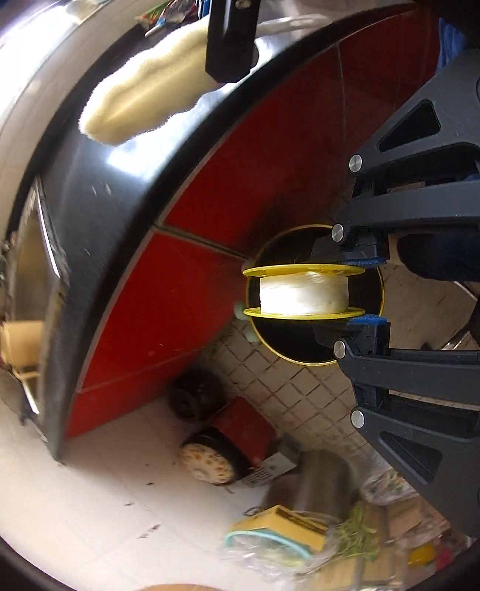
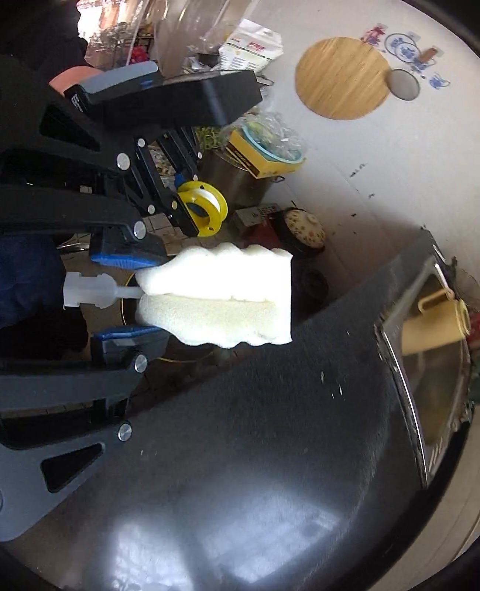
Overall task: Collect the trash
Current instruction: 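Carry the spool over the bin and open the left tool while the right tool holds the foam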
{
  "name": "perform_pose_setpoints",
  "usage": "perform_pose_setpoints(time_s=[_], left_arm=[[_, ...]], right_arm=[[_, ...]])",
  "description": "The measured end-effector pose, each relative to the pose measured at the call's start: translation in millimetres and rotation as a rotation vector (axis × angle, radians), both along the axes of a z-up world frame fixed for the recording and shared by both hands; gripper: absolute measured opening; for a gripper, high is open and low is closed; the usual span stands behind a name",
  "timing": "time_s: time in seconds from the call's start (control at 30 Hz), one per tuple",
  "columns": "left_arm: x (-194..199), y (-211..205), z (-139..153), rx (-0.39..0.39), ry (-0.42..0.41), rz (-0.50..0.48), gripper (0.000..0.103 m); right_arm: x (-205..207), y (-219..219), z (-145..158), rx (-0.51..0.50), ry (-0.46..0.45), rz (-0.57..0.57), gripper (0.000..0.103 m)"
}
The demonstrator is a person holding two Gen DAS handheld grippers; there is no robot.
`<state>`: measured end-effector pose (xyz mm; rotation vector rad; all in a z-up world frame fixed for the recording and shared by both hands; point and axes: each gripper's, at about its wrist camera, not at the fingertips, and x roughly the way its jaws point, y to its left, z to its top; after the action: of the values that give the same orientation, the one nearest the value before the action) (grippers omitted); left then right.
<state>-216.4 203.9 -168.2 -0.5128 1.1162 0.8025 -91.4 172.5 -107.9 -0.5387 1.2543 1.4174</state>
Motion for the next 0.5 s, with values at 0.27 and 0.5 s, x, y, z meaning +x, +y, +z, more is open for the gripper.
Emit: perform_pose_setpoints(time_s=[0.27,0.5], left_arm=[[-17,32,-70,-0.109,-0.021,0.071,0.018],[-18,42,-81,-0.132,-0.050,0.064,0.018]], right_arm=[[-34,60,-61,-0.148,-0.034,0.084,0.025],[-27,73,-73,-0.188,-0.057,0.094,0.027]])
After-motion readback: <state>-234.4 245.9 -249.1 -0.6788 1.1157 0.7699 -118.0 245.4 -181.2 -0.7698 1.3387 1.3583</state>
